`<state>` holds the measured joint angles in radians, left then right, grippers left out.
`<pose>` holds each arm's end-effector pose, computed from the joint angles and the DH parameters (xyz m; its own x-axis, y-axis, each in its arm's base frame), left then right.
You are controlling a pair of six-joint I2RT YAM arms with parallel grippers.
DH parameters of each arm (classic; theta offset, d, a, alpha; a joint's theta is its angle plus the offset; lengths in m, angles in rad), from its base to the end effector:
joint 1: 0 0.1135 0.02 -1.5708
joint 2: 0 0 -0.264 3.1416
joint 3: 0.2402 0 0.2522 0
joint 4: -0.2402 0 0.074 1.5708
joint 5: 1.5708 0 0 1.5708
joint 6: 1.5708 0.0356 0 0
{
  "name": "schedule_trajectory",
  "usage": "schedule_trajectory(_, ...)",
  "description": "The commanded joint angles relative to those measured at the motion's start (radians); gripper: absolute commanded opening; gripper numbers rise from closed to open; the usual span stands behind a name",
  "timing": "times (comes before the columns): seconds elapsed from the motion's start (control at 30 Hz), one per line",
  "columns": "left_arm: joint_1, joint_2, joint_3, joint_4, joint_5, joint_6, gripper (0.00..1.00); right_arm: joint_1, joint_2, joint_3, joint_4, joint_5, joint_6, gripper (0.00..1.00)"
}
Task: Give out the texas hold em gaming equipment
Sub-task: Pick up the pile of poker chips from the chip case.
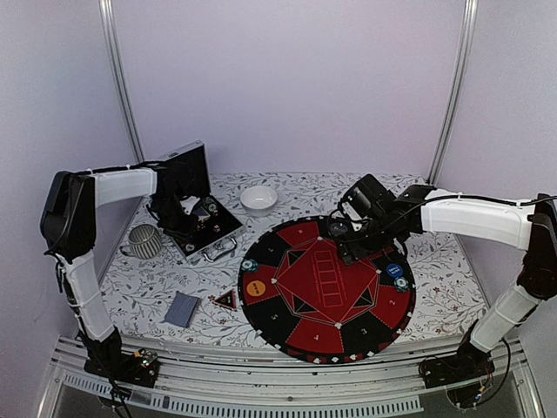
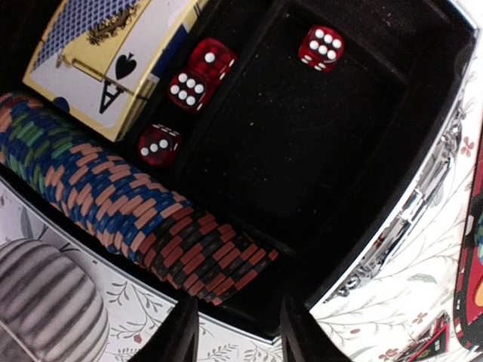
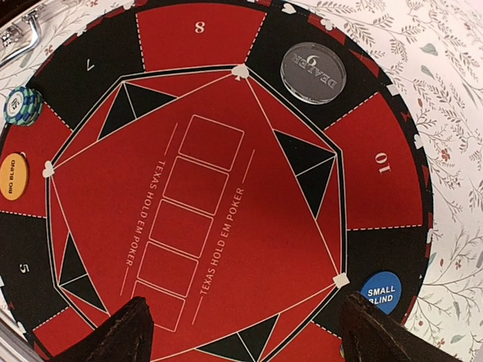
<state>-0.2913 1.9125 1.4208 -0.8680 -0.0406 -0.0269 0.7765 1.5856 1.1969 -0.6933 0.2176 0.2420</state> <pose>0.3603 -0.1065 0.1923 -0.9438 0.2549 -0.2105 0.2535 0.9667 0.0340 0.2368 0.2219 0.2441 -0.7581 -0.4167 -0.5016 -0.4432 0.8935 -0.0725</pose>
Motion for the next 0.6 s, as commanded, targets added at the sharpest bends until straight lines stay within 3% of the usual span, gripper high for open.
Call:
schedule_trajectory(0.0,0.008,0.002,-0.017,0.029,-0.010,0.015,0.41,-0.006,0.022,0.004,0.012,-0.020,-0.009,0.88)
schedule_trajectory(0.3,-0.002,0.020,-0.011,0.041,-0.068,0.023,0.42,-0.006,0.030,0.004,0.011,-0.044,-0.011,0.88)
schedule_trajectory(0.57,-0.004,0.045,-0.020,0.043,-0.035,0.021,0.39,-0.006,0.032,0.004,0.010,-0.058,-0.012,0.87)
